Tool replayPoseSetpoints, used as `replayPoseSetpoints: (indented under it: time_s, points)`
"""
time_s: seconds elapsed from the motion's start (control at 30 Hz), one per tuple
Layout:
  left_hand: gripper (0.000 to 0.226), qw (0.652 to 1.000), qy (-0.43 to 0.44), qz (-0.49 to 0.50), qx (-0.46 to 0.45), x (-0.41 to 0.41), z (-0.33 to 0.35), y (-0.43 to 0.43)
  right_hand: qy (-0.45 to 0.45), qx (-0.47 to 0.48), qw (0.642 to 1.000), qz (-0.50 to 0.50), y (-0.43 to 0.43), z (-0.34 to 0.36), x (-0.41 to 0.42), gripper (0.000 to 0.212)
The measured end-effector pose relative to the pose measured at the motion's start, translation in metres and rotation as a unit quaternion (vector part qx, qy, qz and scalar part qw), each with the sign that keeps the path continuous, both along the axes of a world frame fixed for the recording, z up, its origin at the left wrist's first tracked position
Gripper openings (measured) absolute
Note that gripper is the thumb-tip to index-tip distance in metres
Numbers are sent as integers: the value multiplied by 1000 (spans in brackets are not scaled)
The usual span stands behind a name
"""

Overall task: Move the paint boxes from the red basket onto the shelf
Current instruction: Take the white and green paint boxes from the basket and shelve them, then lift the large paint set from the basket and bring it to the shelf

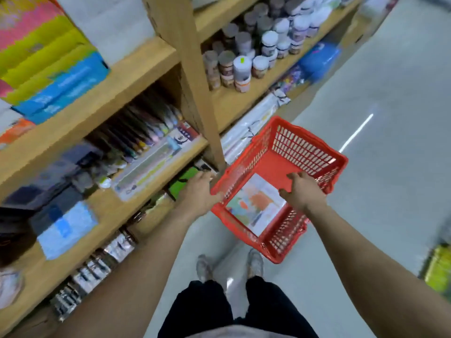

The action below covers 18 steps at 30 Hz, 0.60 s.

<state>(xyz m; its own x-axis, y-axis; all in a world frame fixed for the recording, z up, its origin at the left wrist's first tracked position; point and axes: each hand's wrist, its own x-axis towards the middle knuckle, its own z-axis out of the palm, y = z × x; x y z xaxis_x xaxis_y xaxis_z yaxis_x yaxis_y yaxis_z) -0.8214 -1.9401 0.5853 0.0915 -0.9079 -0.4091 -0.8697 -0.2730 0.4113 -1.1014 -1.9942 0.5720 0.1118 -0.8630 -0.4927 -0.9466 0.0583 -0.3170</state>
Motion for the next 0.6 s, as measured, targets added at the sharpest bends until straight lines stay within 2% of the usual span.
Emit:
replayPoseSetpoints:
  time_s: [0.13,0.23,0.33,0.47,0.6]
  points:
    - [68,1000,1,4,6,-15,-72,-33,0,73,997,-40,-16,-80,-10,68]
    - [71,1000,-5,10,-11,-12,-129,-52,-1,93,993,-68,-30,-147,-7,66]
    - [74,999,-8,-35,-33,-3,-175,-64,3,105,990,-93,-41,-210,3,62]
    - [73,997,37,-28,-65,3,-202,-67,5,96,990,-101,-51,-268,23,58]
    - [72,996,45,-23,-69,4,-202,-65,32,98,989,-102,-49,-290,33,69]
